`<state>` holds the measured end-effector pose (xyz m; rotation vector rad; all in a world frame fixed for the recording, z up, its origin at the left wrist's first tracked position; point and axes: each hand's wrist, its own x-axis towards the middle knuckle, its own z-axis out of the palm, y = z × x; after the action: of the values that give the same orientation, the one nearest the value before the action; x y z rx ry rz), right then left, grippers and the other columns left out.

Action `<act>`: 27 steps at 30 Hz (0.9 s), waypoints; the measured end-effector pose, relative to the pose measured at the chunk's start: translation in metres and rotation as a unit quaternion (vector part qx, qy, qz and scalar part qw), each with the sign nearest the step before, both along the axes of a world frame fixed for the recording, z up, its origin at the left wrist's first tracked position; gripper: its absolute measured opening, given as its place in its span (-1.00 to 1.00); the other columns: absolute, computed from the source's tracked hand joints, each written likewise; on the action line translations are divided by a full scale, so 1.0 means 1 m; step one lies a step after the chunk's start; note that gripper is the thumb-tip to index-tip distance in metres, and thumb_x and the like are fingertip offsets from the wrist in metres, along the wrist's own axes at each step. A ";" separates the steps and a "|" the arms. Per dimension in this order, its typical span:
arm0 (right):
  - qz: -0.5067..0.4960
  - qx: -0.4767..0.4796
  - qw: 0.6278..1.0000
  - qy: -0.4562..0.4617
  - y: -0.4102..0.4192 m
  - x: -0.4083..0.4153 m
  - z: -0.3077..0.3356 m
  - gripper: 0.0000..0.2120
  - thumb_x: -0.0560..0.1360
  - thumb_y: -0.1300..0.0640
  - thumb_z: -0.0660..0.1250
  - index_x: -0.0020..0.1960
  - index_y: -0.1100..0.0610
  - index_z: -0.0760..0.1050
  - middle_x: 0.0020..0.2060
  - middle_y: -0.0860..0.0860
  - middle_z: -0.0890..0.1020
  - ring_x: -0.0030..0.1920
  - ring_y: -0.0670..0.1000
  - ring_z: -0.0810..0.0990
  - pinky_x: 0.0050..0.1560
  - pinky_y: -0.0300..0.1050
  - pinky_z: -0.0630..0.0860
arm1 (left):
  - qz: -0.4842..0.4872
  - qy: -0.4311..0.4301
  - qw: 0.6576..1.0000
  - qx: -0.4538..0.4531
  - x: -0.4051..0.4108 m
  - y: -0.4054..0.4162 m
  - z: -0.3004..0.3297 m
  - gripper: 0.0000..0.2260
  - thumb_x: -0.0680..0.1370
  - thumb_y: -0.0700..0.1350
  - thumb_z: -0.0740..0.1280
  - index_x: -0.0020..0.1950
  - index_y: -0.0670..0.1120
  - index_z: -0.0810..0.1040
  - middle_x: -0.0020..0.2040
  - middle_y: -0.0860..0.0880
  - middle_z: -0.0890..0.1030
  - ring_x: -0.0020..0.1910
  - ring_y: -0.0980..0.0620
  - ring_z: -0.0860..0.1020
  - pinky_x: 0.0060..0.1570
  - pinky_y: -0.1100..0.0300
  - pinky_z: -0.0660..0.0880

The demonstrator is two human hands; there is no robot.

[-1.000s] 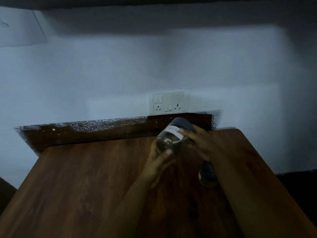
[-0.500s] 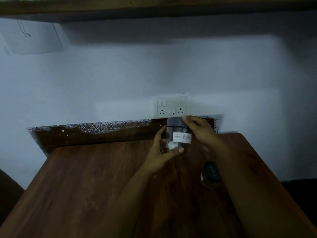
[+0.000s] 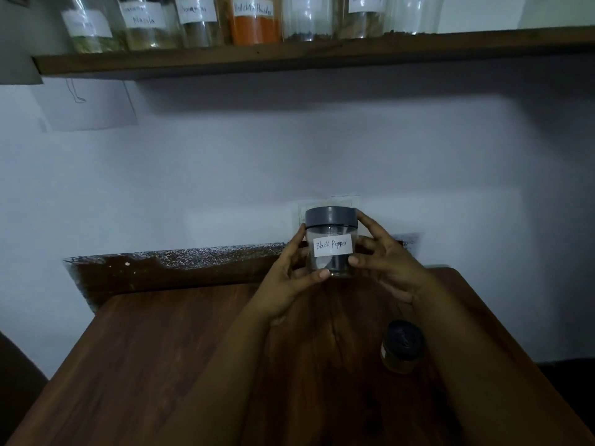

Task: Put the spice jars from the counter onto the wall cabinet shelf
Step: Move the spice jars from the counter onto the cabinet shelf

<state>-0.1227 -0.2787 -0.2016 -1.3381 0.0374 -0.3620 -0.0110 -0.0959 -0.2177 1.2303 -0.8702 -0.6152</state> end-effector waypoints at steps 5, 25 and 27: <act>-0.004 -0.010 1.000 -0.002 -0.004 -0.002 0.011 -0.09 0.23 0.20 0.60 0.46 -0.21 0.29 0.33 0.13 0.49 0.28 0.14 0.54 0.14 0.07 0.56 | 0.040 -0.049 0.998 0.000 -0.004 -0.009 0.018 -0.21 0.36 -0.15 0.50 0.51 0.18 0.24 0.34 -0.13 0.49 0.23 0.00 0.58 0.13 0.10 0.56; -0.169 -0.185 0.968 -0.010 -0.050 -0.055 0.105 -0.07 0.24 0.06 0.55 0.45 -0.32 0.16 0.32 -0.02 0.45 0.31 0.03 0.48 0.33 0.10 0.43 | 0.084 -0.200 0.976 -0.031 -0.039 -0.094 0.096 -0.24 0.42 0.05 0.48 0.51 0.27 0.16 0.43 0.11 0.36 0.24 0.21 0.46 -0.03 0.43 0.51; -0.166 -0.188 0.967 -0.044 -0.061 -0.066 0.130 -0.10 0.26 0.16 0.53 0.45 -0.28 0.21 0.27 0.01 0.48 0.24 0.02 0.55 0.23 0.01 0.53 | 0.084 -0.221 0.971 -0.050 -0.047 -0.103 0.118 -0.23 0.41 0.05 0.47 0.52 0.25 0.15 0.42 0.09 0.37 0.20 0.28 0.47 -0.02 0.48 0.50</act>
<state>-0.1887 -0.3397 -0.0714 -1.6934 0.1251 -0.7403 -0.0583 -0.1994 -0.1000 1.3557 -1.1362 -0.1576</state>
